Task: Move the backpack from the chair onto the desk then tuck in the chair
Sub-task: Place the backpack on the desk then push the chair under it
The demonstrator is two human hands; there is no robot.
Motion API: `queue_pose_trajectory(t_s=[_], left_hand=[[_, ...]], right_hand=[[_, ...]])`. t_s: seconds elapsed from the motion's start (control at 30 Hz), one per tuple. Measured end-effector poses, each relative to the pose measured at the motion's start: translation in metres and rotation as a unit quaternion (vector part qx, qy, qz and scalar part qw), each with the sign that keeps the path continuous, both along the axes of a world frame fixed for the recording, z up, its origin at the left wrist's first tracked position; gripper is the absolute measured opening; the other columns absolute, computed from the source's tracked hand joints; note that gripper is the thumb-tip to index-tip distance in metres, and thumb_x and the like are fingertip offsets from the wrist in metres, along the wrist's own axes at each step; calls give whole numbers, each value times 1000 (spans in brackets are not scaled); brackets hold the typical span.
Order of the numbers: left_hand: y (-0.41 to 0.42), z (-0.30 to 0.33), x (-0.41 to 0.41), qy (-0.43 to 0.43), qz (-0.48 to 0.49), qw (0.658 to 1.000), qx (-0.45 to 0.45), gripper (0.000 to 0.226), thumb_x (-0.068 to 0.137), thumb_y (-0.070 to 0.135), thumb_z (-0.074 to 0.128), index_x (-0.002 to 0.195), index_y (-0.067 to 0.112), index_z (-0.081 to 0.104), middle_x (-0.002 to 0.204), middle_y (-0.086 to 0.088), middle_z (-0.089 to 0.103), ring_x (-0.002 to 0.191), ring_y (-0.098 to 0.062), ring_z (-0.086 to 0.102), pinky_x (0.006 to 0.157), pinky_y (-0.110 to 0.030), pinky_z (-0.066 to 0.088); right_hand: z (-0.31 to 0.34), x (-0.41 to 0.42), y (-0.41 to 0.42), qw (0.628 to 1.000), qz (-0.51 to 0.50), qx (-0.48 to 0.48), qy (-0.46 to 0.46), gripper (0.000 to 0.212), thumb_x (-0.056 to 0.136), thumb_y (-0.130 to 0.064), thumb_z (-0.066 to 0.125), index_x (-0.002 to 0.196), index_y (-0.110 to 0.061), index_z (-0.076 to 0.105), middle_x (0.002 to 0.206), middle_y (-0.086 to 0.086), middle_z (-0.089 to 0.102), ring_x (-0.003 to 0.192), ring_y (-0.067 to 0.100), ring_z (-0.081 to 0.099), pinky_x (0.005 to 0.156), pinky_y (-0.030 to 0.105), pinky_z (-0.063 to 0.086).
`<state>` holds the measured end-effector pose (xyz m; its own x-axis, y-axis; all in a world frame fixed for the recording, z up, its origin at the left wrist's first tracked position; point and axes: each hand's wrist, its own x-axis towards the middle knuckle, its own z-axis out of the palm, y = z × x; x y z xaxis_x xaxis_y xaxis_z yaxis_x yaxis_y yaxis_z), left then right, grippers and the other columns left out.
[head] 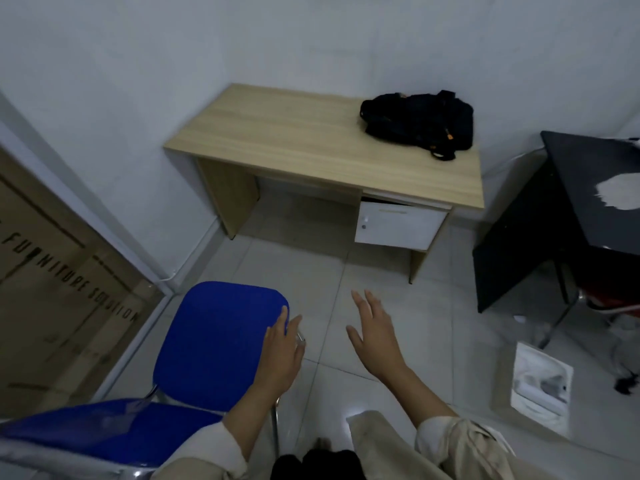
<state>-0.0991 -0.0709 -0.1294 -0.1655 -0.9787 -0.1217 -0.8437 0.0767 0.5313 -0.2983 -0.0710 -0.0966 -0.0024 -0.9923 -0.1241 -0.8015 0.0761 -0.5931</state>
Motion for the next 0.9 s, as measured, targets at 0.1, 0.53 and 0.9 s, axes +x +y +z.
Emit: queue_pose_trajectory(t_s=[0.1, 0.53, 0.9], left_hand=[[20, 2, -4, 21, -8, 1000, -1, 50, 99, 24, 44, 146, 20, 25, 160, -6, 7, 144, -21, 17, 120, -41, 19], [169, -7, 21, 24, -94, 995, 7, 51, 97, 26, 48, 143, 25, 26, 158, -5, 14, 142, -23, 24, 116, -46, 31], [196, 15, 126, 67, -4, 997, -26, 54, 96, 21, 52, 144, 24, 28, 160, -3, 7, 145, -23, 16, 114, -37, 27]], right_hand=[[6, 1, 28, 1000, -15, 1, 1, 64, 99, -27, 47, 152, -26, 11, 162, 7, 8, 149, 26, 8, 122, 47, 14], [16, 43, 187, 999, -48, -8, -2, 63, 98, -27, 47, 152, -25, 13, 162, 7, 9, 149, 25, 8, 122, 49, 14], [23, 155, 223, 999, 15, 4, -29, 64, 98, -26, 49, 151, -26, 14, 160, 5, 16, 147, 21, 15, 121, 47, 17]])
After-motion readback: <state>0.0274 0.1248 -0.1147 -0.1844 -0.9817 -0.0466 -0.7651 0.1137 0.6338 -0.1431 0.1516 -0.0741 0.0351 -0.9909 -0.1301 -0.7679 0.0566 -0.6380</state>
